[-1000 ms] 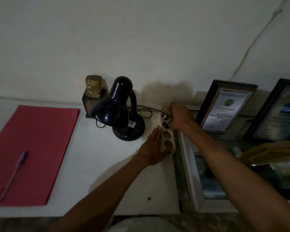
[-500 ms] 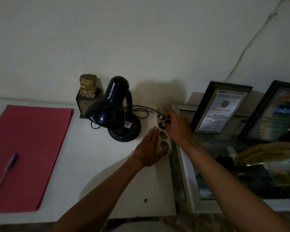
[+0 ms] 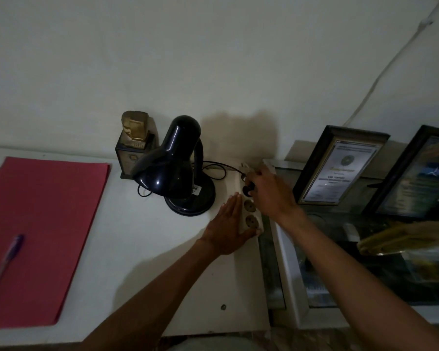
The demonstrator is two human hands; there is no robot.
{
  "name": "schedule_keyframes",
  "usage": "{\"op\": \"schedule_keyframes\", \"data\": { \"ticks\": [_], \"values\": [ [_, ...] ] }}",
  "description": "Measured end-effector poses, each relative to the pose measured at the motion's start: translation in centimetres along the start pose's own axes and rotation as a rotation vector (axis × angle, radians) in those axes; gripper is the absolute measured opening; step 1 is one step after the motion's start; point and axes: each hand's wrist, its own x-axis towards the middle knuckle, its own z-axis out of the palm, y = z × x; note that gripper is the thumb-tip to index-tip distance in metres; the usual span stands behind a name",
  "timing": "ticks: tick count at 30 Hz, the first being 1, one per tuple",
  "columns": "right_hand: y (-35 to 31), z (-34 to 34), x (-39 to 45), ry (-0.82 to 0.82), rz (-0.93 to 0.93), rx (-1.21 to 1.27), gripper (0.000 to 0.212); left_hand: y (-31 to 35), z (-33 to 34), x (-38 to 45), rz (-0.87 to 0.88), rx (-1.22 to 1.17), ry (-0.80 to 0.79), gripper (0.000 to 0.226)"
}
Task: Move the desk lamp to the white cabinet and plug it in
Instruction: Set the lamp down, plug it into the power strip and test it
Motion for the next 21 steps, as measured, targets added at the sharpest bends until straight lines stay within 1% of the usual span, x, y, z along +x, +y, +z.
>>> {"op": "schedule_keyframes", "data": {
  "ticks": [2, 5, 9, 14, 18, 21],
  "values": [
    [0.3, -0.1, 0.2, -0.028, -0.084, -0.094, 0.023, -0.1, 0.0, 0.1, 0.007, -0.004, 0.004, 0.11],
    [0.7, -0.7, 1.0, -0.04, -0.129, -0.142, 0.019, -0.3, 0.1, 0.1, 0.012, -0.005, 0.004, 0.109],
    [0.7, -1.1, 2.0, -0.104, -0.171, -0.191, 0.021, -0.3, 0.3, 0.1, 0.004, 0.002, 0.009, 0.109],
    [1.0, -1.1, 2.5, -0.12, -0.148, -0.147, 0.021, -0.5, 0.4, 0.2, 0.003, 0.018, 0.018, 0.11],
    [0.9, -1.0, 3.0, -0.178, -0.121, -0.069, 0.019, -0.5, 0.6, 0.3, -0.003, 0.019, 0.025, 0.111],
    [0.6, -1.6, 3.2, -0.219, -0.106, -0.09, 0.02, -0.6, 0.6, 0.4, 0.009, 0.021, 0.028, 0.11]
  ]
}}
